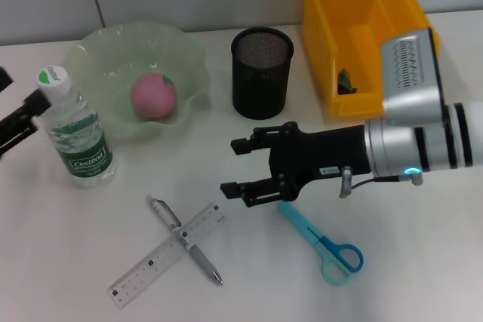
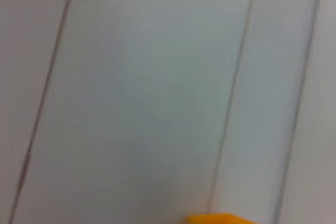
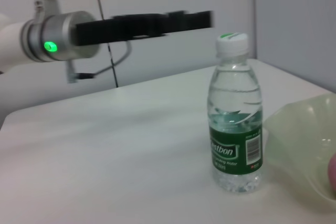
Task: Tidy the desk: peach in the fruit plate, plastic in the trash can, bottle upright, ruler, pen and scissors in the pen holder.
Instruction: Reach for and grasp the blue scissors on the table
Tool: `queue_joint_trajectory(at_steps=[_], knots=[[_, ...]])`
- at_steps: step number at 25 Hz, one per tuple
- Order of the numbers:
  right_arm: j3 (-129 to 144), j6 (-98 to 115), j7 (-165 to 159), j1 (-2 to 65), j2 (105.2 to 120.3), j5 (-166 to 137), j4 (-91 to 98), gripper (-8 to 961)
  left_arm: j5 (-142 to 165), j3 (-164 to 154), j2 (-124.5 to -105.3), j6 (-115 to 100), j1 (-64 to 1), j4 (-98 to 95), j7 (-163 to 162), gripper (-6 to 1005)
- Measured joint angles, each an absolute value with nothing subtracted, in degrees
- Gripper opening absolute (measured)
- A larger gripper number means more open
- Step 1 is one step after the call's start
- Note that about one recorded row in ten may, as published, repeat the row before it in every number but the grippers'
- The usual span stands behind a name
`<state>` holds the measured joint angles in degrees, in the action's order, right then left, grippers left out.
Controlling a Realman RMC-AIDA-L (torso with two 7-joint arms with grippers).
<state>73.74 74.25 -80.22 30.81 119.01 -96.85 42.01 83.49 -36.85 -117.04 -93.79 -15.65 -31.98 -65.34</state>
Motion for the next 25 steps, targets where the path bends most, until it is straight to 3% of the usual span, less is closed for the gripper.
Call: queue_joint_trajectory(at_steps=[5,8,18,25], knots=[[71.52,75.27,-81.26,30.22,119.04,-96.76,42.05,768,86.78,-37.11,-115.16,-104.13,-12.80,-36.99,-72.58,863],[70.85,75.68,-82.10,29.84,119.04,-96.74,42.17,768,88.92,-37.23,-114.99,-106.59,-12.83,-38.49,-73.98,863],[69.77,77.74,-99.36,26.80,118.93,-100.42,52.94,769,106.17,-39.67,-118.13,-107.05,-16.40,-45.51,-74.54,862],[71.52,86.25,-131.78,28.52,118.95,-121.10,72.58,768,110.87,-42.10,-118.42,-104.25,-18.59,-44.83,-72.95,862]])
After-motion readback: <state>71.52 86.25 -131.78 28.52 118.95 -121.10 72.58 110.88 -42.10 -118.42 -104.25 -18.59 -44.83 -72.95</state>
